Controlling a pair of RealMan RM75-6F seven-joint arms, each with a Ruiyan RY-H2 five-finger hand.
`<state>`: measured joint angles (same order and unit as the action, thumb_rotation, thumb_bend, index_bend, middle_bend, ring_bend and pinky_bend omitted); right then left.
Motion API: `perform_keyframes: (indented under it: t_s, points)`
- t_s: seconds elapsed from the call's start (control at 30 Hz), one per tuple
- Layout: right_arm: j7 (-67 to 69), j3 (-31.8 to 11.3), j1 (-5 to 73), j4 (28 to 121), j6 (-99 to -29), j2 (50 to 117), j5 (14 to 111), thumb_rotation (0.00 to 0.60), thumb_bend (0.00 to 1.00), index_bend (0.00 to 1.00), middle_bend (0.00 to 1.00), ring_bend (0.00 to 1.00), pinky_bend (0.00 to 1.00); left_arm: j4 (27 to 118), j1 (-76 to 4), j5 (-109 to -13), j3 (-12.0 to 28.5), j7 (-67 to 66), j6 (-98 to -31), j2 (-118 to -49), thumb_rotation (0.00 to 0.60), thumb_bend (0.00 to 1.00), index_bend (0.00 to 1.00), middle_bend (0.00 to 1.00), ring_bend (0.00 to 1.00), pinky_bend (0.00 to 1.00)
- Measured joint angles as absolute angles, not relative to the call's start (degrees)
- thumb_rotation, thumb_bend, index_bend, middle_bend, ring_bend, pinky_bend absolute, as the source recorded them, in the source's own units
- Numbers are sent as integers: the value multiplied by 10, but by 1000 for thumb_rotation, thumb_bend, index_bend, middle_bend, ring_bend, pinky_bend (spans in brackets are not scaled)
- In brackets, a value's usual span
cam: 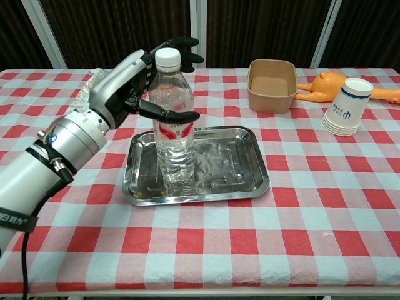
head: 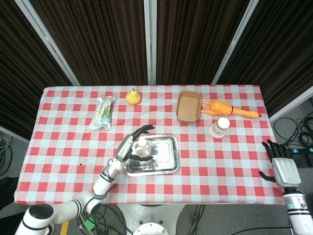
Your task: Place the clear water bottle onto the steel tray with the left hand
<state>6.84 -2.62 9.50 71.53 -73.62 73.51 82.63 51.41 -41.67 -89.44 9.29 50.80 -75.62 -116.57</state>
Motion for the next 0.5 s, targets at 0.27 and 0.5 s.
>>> perform_keyframes:
  t_s: [0.27, 0.5]
  points:
    - [74, -26, 95, 713, -740, 739, 829, 600, 108, 0, 1, 0, 0, 648, -424, -878, 125, 466, -746, -1104, 600, 0, 174, 273, 199, 242]
    - [80, -26, 94, 712, -746, 740, 833, 600, 108, 0, 1, 0, 0, 816, -425, -861, 168, 388, -740, -1004, 600, 0, 174, 273, 199, 241]
